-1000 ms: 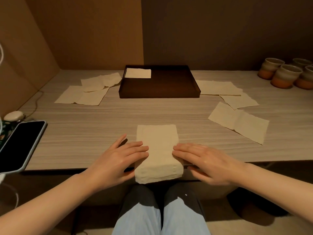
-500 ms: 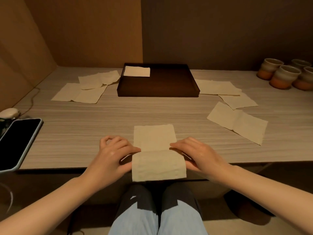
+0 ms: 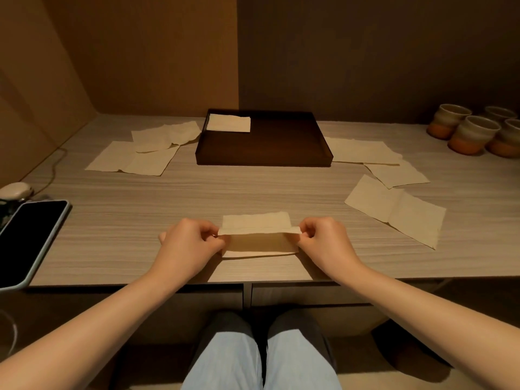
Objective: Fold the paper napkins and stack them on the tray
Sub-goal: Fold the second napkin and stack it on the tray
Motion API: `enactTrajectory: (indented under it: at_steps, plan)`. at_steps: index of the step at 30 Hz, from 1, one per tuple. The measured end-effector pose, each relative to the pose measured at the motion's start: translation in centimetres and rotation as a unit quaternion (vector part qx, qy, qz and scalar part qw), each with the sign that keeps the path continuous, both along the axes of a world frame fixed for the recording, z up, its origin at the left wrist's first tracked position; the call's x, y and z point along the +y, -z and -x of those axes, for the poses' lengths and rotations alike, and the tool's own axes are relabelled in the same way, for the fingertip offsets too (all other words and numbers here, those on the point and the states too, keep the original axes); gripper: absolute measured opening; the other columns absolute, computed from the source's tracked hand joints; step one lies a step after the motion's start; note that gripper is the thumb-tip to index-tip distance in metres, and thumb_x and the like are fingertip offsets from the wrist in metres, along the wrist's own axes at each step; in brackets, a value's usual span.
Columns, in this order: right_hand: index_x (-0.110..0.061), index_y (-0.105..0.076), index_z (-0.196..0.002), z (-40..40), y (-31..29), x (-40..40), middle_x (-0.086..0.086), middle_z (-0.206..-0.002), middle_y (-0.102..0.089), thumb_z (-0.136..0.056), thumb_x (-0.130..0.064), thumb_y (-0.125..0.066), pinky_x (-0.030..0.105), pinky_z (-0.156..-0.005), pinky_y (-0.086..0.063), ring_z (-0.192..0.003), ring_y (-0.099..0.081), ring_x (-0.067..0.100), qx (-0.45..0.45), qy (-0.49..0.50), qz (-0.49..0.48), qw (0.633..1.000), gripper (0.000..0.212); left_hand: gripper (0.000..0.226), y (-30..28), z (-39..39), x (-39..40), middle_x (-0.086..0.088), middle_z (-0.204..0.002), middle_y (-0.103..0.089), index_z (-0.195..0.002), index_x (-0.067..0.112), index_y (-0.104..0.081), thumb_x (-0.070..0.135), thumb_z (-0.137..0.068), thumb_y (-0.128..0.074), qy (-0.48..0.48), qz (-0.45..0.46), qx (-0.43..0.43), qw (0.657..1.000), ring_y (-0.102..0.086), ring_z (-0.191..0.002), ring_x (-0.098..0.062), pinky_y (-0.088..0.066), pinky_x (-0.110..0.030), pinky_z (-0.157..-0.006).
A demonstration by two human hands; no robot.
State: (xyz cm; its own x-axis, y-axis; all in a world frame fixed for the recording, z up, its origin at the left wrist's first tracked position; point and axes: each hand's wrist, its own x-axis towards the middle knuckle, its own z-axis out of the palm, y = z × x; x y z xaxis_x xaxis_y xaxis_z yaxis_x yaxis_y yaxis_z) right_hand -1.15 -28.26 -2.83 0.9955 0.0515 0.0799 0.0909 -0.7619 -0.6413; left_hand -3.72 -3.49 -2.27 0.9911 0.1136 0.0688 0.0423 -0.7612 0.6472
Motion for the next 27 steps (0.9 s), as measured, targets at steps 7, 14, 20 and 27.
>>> enactTrajectory:
  at_steps: [7, 14, 20, 27]
  plan:
    - [-0.019, -0.067, -0.065, 0.0, -0.9, 0.7, -0.008, -0.061, -0.063, -0.088, -0.038, -0.067, 0.037, -0.064, -0.057, -0.064, -0.06, 0.007, 0.003, 0.002, 0.014, 1.0, 0.03, 0.008, 0.1, 0.7, 0.0, 0.019, -0.069, -0.068, -0.08, 0.04, -0.069, 0.047, -0.077, -0.069, -0.007, 0.038, -0.018, 0.999, -0.064, -0.082, -0.009, -0.048, -0.053, -0.087]
    - [-0.019, -0.066, -0.065, 0.1, -0.8, 0.9, -0.006, -0.061, -0.065, -0.087, -0.035, -0.066, 0.041, -0.065, -0.058, -0.063, -0.063, 0.011, -0.001, 0.006, 0.014, 1.0, 0.028, 0.005, -0.1, 0.9, -0.3, 0.019, -0.063, -0.067, -0.08, 0.043, -0.067, 0.047, -0.078, -0.069, -0.012, 0.053, -0.013, 0.998, -0.065, -0.076, -0.006, -0.049, -0.052, -0.086]
    - [-0.017, -0.068, -0.068, 0.3, -0.8, 1.0, -0.005, -0.063, -0.065, -0.089, -0.034, -0.067, 0.04, -0.067, -0.059, -0.064, -0.063, 0.01, -0.006, -0.004, -0.002, 1.0, 0.026, 0.02, -0.6, 1.1, -0.3, 0.016, -0.064, -0.066, -0.099, 0.034, -0.066, 0.043, -0.081, -0.067, 0.01, -0.007, -0.057, 0.998, -0.06, -0.077, 0.0, -0.034, -0.039, -0.096]
    - [-0.017, -0.068, -0.068, 0.3, -0.6, 1.0, -0.005, -0.063, -0.066, -0.089, -0.035, -0.065, 0.04, -0.067, -0.059, -0.064, -0.063, 0.009, -0.011, -0.005, -0.001, 1.0, 0.027, 0.055, -0.6, 4.6, -2.8, 0.01, -0.153, -0.027, -0.144, 0.029, -0.036, 0.052, -0.094, -0.032, 0.209, -0.154, -0.078, 0.962, -0.025, -0.139, -0.004, -0.016, -0.03, -0.116]
